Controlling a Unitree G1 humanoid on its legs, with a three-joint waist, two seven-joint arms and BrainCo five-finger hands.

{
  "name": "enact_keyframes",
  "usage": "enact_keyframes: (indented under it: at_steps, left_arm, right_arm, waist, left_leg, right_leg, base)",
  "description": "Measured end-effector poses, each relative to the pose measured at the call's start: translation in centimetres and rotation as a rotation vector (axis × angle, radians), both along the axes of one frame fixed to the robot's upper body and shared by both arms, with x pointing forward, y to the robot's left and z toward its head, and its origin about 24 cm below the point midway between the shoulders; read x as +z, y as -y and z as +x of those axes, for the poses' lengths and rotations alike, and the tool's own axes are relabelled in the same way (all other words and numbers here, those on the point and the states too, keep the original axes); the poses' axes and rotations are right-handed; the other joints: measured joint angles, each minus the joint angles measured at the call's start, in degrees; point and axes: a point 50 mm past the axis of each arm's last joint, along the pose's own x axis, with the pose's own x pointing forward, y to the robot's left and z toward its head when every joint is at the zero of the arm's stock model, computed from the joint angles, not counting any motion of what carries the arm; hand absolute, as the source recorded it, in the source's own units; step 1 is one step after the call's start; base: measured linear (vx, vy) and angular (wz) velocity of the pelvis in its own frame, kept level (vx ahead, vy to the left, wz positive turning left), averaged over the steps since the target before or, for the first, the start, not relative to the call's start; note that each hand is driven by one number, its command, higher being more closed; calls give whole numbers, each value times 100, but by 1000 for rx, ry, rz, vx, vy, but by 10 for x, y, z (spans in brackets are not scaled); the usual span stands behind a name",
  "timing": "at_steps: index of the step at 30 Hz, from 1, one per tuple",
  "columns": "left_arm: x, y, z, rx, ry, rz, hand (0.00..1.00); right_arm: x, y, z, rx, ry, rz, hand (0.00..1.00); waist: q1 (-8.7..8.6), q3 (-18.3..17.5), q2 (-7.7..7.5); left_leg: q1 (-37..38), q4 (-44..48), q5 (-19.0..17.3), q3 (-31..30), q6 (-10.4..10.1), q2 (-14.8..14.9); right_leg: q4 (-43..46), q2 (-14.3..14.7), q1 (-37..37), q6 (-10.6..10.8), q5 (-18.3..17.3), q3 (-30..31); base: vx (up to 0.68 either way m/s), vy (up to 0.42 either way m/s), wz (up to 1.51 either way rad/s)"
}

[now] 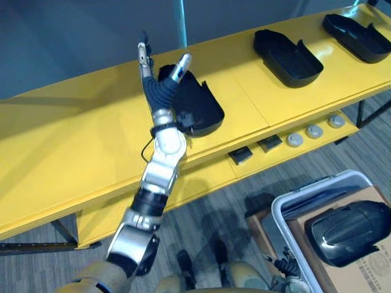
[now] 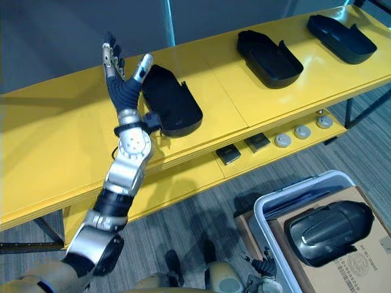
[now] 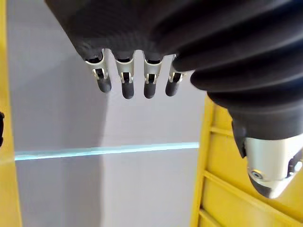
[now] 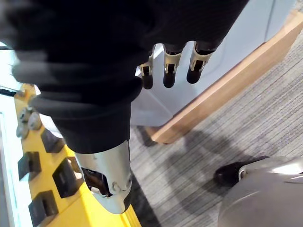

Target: Walk over and take plastic housings, then place them on the shelf

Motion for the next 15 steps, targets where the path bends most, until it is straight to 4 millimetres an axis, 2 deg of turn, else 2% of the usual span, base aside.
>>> enact_keyframes:
  at_steps: [3,8,11,15]
  left_arm:
    - [-12,10,-10,-48,-18,100,100]
    - [-31,24,-19,-155,-83,201,100]
    - [-47,27,-15,-191,-155,246,100]
    - [-80,26,-6,-215,-300,321,100]
  right_arm:
    - [-2,2,-3,-1,-14,8,0]
    - [-4,2,-6,-16,-30,17,0]
    - [-7,3,-6,-23,-49,22,0]
    - [-8,2,0,-17,-55,28,0]
  waist:
    - [113,0,0]
    - [106,-1,-1]
    - [100,-3,-2]
    - [-33,-8,4]
  left_leg:
    - [2,-21,9,-12,-10,0]
    - [120,-187,78,-28,-9,-13]
    - [125,-210,126,-36,1,-19]
    - [232,-391,220,-111,13,-52]
  right_leg:
    - [-10,2,4,1,0,-11]
    - [-103,12,92,9,10,-28]
    - [-124,16,99,14,13,-31]
    - [-246,15,204,68,50,-82]
  base:
    - [1,3,1]
    - [0,0,0]
    - [0,0,0]
    - [13,17,7]
